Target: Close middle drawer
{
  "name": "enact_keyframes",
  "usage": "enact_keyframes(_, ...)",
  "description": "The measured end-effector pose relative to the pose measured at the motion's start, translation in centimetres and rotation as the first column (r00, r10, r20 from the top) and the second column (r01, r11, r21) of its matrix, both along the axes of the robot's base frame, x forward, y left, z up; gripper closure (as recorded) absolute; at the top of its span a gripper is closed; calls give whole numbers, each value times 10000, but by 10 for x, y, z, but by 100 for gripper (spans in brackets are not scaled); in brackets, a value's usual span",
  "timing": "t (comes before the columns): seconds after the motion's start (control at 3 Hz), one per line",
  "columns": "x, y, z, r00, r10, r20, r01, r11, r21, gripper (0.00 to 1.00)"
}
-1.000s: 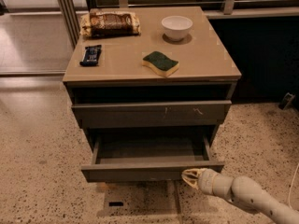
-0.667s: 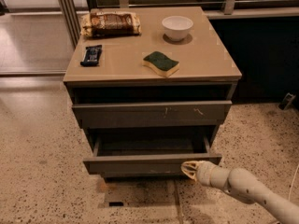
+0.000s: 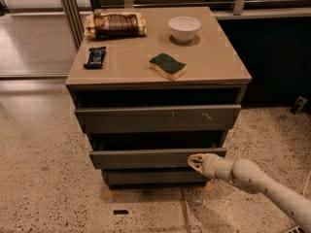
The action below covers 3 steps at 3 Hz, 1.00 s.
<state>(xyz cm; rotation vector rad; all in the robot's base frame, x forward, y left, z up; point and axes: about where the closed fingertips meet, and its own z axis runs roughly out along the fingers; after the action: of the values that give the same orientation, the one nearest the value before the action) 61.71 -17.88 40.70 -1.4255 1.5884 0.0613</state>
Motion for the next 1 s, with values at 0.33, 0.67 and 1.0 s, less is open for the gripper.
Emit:
enact_keyframes(0.33, 33, 2, 1, 9999, -115, -90, 113, 9998, -133, 100)
enact_keyframes(0.67, 33, 3, 1, 9999, -113, -91, 112, 9998, -133, 100)
enact_keyframes(1.0, 15, 5, 4, 9985, 164, -513, -166, 9999, -28, 100)
